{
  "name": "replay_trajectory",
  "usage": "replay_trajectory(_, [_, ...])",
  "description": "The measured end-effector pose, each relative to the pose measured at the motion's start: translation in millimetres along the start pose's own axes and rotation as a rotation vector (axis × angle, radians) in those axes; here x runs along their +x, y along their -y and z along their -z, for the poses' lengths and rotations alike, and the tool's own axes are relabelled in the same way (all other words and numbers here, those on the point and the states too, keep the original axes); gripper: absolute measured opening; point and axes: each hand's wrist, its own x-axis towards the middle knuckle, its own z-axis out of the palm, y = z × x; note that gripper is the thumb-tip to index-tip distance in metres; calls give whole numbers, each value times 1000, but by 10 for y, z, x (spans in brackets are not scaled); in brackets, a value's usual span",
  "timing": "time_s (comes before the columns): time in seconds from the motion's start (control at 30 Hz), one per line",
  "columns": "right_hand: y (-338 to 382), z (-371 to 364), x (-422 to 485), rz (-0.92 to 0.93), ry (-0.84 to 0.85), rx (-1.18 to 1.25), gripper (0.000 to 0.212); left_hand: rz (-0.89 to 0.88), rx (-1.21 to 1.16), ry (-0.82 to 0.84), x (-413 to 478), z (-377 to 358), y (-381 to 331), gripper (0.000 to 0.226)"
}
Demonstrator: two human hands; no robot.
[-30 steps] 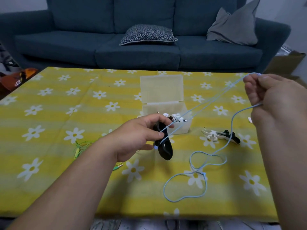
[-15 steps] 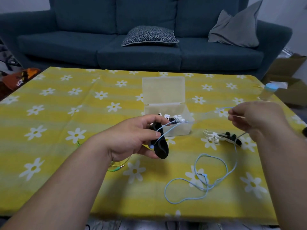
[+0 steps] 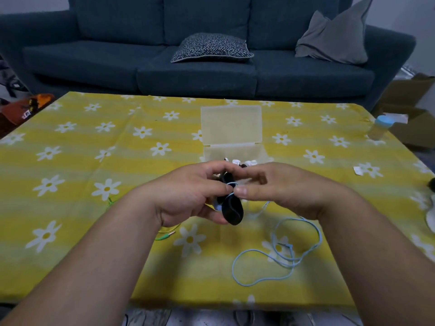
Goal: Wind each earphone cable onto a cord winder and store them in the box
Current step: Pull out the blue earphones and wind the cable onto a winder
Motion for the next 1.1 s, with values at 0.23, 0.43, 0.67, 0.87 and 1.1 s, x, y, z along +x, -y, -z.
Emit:
replay_trajectory(0.23, [-31, 28, 4, 0, -75, 97, 22, -18, -50, -81, 3, 38, 2, 34])
replay_trajectory(0.43, [24, 6, 19, -40, -138, 211, 22, -42, -113, -141, 15, 18, -8, 26])
replay_trajectory(0.67, [63, -7, 56, -25, -332, 285, 24, -37, -126, -152, 23, -18, 0, 32])
replay_trajectory(0.87, [80, 57, 2, -51, -355, 276, 25, -91, -132, -210, 43, -44, 11, 48])
replay_trajectory(1.1, [101, 105, -40, -18, -356, 353, 25, -106, -172, -293, 65, -76, -10, 21])
